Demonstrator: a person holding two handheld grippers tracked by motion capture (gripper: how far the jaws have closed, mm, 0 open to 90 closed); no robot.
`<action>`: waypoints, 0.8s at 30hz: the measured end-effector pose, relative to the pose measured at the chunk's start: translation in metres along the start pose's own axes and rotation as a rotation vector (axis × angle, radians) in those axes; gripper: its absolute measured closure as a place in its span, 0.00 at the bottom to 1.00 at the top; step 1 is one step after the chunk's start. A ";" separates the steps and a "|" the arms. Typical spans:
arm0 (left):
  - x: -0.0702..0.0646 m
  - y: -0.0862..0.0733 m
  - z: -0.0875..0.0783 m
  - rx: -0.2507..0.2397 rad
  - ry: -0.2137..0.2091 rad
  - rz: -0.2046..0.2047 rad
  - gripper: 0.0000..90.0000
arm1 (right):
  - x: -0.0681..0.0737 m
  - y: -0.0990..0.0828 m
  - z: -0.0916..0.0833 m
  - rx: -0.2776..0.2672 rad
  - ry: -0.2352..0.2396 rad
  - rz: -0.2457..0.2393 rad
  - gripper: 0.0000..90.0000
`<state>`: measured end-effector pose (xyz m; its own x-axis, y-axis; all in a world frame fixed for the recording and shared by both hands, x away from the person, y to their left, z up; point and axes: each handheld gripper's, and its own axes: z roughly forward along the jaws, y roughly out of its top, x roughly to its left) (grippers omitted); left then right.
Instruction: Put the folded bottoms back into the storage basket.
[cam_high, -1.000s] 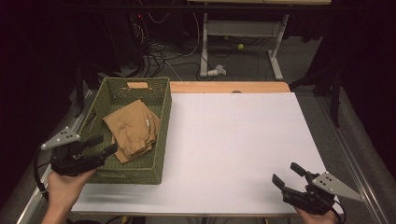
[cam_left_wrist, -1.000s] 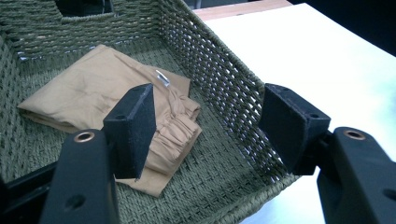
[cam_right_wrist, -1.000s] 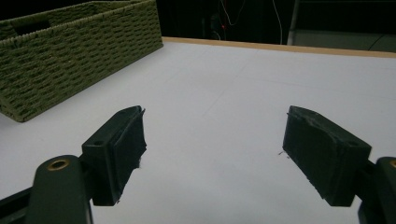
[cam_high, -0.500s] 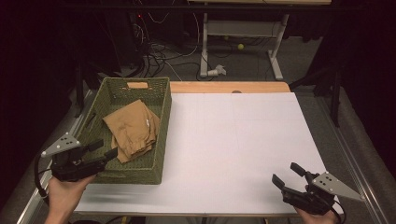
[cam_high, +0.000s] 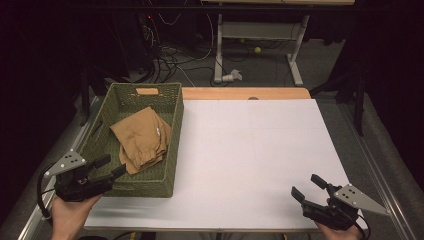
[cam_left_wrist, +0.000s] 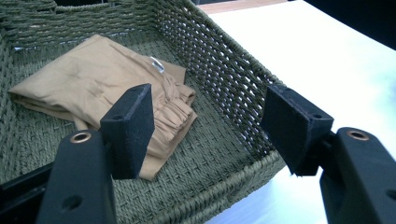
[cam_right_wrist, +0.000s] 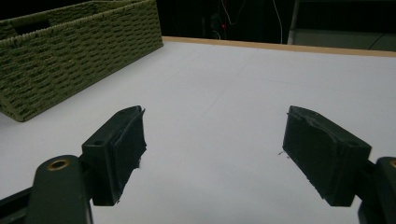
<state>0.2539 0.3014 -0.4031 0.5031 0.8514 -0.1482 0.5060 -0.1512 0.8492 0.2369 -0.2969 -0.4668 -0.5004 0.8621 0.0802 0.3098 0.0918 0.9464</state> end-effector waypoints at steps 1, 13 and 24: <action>0.000 -0.001 0.000 -0.001 0.001 0.003 0.37 | 0.000 0.000 0.000 0.000 0.000 0.000 0.24; -0.001 -0.017 -0.004 -0.024 0.008 0.001 0.37 | 0.000 0.000 0.000 0.000 -0.002 -0.001 0.24; 0.000 -0.034 -0.004 -0.057 0.047 -0.012 0.37 | 0.000 0.000 0.000 0.001 -0.004 0.000 0.24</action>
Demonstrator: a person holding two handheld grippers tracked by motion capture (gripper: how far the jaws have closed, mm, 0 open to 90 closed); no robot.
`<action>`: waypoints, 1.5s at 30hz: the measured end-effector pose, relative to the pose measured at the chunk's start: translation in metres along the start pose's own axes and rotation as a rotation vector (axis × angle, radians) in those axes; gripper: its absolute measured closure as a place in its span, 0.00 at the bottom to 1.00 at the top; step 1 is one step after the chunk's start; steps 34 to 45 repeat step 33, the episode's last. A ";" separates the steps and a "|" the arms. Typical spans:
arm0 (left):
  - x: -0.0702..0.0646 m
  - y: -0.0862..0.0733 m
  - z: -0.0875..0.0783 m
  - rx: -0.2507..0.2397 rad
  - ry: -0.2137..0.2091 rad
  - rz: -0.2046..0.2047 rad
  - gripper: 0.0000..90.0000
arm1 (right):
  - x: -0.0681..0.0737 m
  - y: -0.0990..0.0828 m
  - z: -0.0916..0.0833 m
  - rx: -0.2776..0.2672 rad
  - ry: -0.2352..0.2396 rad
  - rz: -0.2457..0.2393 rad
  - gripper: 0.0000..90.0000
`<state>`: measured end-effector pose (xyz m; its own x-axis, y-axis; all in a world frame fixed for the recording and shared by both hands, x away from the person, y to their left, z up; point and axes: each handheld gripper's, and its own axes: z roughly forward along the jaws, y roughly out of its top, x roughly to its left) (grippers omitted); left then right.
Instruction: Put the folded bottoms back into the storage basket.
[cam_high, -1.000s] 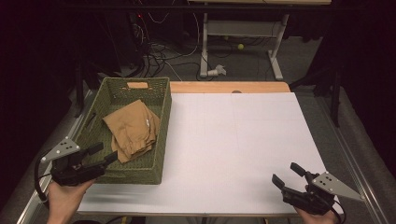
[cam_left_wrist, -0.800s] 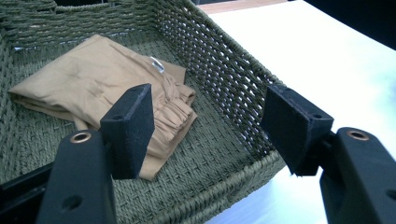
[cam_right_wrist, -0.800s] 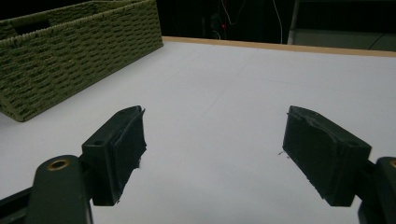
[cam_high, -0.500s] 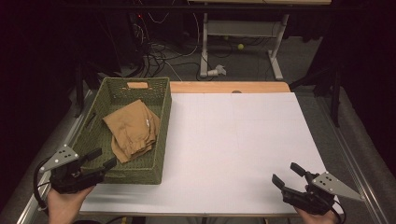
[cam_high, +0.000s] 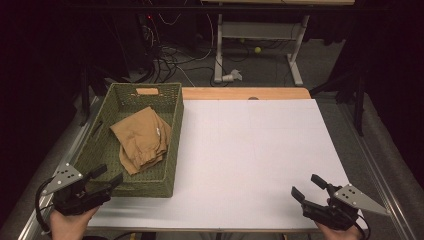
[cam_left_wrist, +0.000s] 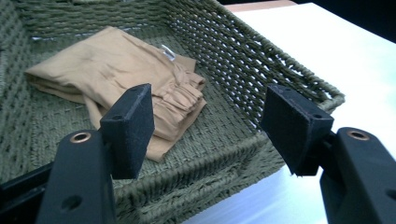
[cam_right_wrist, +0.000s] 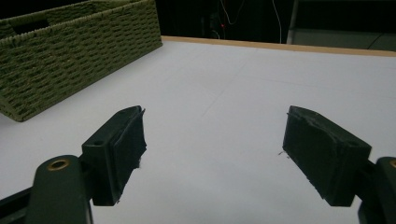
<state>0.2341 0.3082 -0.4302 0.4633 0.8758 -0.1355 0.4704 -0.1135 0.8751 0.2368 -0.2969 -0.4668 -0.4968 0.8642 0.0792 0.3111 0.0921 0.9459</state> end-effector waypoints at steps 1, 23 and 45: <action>0.000 -0.001 0.000 -0.003 0.002 -0.003 0.37 | 0.000 0.000 0.000 0.000 0.000 0.001 0.24; -0.005 -0.021 0.007 0.001 0.032 0.017 0.37 | 0.000 0.000 -0.003 -0.007 -0.007 0.007 0.24; -0.004 -0.021 0.007 -0.017 0.028 0.005 0.37 | 0.000 0.000 -0.003 -0.007 -0.010 0.010 0.24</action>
